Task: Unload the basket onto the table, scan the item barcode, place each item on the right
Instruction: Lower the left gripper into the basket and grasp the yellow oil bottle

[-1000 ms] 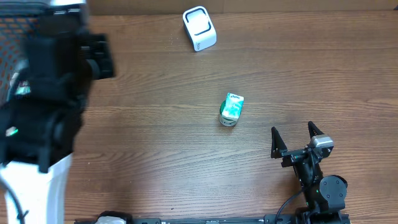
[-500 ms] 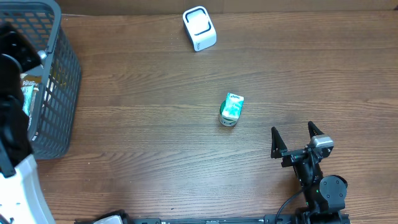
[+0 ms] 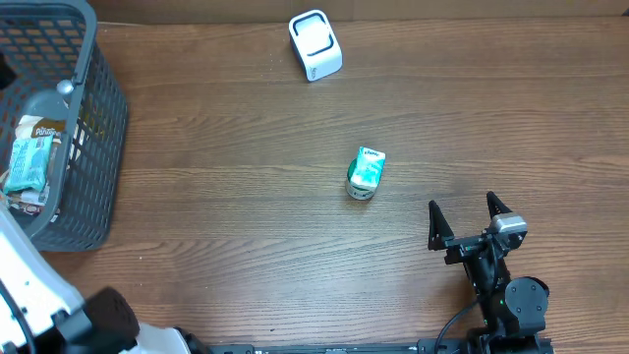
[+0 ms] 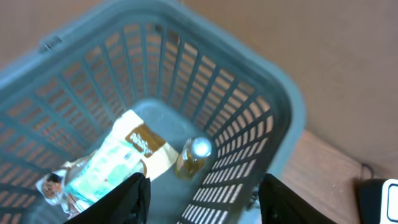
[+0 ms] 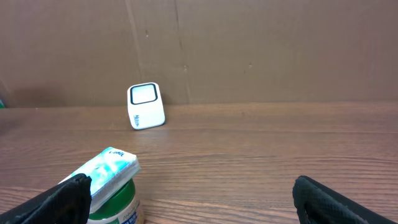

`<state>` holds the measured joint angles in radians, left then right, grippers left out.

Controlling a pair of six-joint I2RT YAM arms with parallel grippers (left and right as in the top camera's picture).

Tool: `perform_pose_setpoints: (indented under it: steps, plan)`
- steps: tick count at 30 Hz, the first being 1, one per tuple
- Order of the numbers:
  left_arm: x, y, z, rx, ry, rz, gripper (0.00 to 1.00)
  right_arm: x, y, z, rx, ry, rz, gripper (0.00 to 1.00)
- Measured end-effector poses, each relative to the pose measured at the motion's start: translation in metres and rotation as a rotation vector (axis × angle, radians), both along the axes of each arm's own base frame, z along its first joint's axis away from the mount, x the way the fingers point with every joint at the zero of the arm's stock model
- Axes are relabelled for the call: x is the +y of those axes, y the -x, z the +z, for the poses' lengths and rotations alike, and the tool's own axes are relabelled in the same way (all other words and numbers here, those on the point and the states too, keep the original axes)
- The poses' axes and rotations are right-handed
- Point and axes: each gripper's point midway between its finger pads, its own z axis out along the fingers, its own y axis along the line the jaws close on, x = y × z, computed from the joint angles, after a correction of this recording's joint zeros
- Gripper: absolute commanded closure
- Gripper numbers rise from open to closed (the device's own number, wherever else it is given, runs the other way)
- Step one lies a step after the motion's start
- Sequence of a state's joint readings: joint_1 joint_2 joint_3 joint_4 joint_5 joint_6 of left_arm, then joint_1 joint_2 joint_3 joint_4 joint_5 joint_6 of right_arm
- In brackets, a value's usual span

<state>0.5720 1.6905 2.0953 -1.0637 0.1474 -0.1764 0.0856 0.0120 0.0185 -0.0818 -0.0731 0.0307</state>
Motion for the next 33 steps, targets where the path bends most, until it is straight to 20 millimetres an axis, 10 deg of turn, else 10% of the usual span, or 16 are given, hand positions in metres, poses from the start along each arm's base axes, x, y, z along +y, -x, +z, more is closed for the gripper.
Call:
perform_pose_setpoints:
  steps: [17,33]
  plan:
    - [0.022,-0.036,-0.081,0.175,0.029,-0.075,0.15,0.000,0.000,0.000,0.000,0.000,0.000,0.00]
    - [0.037,-0.099,-0.192,0.252,0.080,-0.234,0.14,0.000,0.000,0.000,0.000,0.000,0.000,0.00]
